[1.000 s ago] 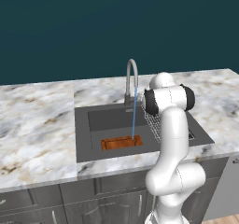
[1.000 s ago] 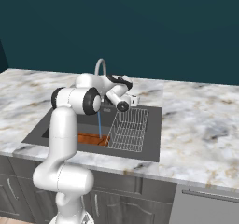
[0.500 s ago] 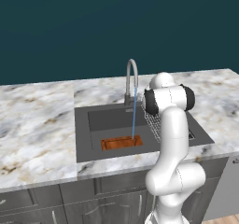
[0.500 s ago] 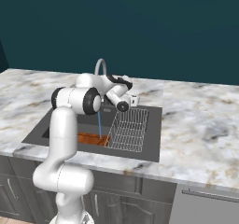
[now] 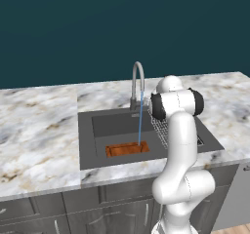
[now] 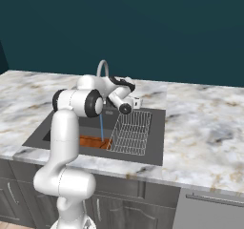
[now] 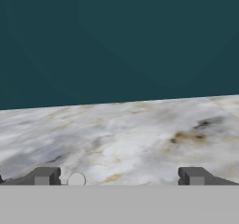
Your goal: Turn on the sink faucet with hot water and rinse the cutting board for ten seconds, then turn off the faucet. Push the cutting board to reach the water if necessary.
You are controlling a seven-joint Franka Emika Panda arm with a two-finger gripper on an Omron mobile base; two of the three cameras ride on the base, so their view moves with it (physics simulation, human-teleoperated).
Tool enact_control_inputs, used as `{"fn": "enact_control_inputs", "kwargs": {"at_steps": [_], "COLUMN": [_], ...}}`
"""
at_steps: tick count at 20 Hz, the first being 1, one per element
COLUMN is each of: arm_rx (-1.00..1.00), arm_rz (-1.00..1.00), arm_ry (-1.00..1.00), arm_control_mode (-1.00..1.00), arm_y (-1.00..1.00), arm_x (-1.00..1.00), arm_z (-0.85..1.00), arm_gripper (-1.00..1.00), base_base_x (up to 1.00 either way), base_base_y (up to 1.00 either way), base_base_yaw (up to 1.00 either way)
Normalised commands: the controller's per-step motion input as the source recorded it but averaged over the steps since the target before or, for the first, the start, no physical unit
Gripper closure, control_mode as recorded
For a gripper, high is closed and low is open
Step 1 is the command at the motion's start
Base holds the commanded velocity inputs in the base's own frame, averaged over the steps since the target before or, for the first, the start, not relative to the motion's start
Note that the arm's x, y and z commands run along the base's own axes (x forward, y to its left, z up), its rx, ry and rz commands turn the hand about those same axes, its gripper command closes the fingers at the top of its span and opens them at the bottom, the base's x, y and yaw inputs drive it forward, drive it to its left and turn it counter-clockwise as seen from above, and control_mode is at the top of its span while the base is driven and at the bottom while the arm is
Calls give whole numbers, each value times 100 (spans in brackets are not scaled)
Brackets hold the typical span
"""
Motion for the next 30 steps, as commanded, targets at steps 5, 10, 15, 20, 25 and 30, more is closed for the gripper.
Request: {"fn": "enact_control_inputs", "kwargs": {"at_steps": [5,10,15,20,25,30], "arm_rx": [0,0,0,0,0,0], "arm_rz": [0,0,0,0,0,0], "arm_ry": [0,0,0,0,0,0], "arm_control_mode": [-100,-100,-100,-100,-100,-100], "arm_y": [0,0,0,0,0,0], "arm_x": [0,0,0,0,0,0], "arm_z": [0,0,0,0,0,0], "arm_gripper": [-100,-100,-100,-100,-100,-100], "base_base_x": [0,0,0,0,0,0], "base_base_y": [0,0,0,0,0,0], "base_base_yaw": [0,0,0,0,0,0]}}
